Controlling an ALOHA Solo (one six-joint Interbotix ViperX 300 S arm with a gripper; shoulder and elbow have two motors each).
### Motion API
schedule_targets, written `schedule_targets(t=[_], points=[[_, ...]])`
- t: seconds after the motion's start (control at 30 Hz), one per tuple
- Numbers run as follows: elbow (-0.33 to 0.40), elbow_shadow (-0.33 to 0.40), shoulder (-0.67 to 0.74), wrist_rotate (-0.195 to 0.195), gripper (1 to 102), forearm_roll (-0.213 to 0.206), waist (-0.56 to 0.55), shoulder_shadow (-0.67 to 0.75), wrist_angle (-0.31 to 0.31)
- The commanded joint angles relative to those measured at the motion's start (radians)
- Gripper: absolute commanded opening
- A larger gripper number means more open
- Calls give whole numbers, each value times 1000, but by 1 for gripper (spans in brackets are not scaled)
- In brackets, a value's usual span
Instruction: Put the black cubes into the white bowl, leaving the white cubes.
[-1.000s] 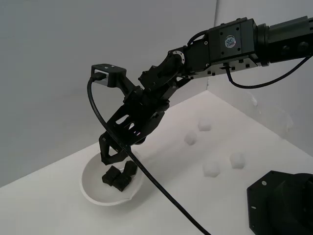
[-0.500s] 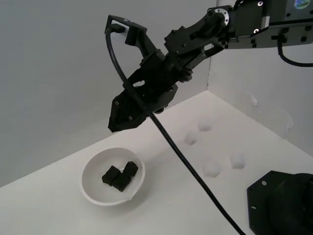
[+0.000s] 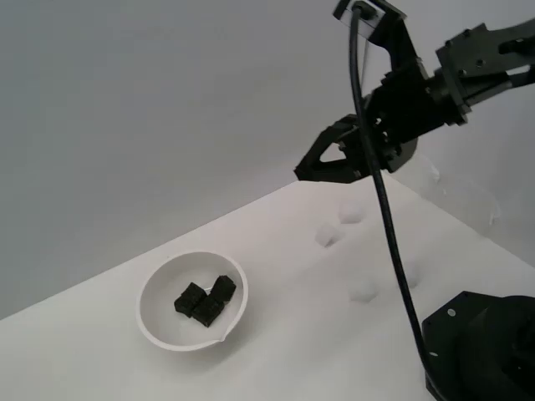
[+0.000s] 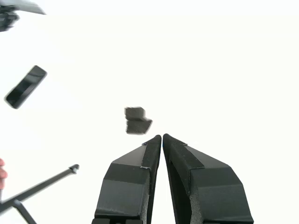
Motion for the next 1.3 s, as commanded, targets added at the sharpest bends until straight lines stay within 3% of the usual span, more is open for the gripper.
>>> schedule_targets(t=[0.0, 0.33, 0.57, 1.1, 1.27], points=[[38, 32, 78, 23, 3, 5, 51, 81, 31], [133, 130, 301, 160, 3, 26, 198, 305, 34], [175, 173, 426, 176, 3, 26, 213, 433, -49], [258, 255, 742, 187, 3, 25, 195, 750, -123], [365, 356, 893, 179, 3, 14, 167, 900, -146]])
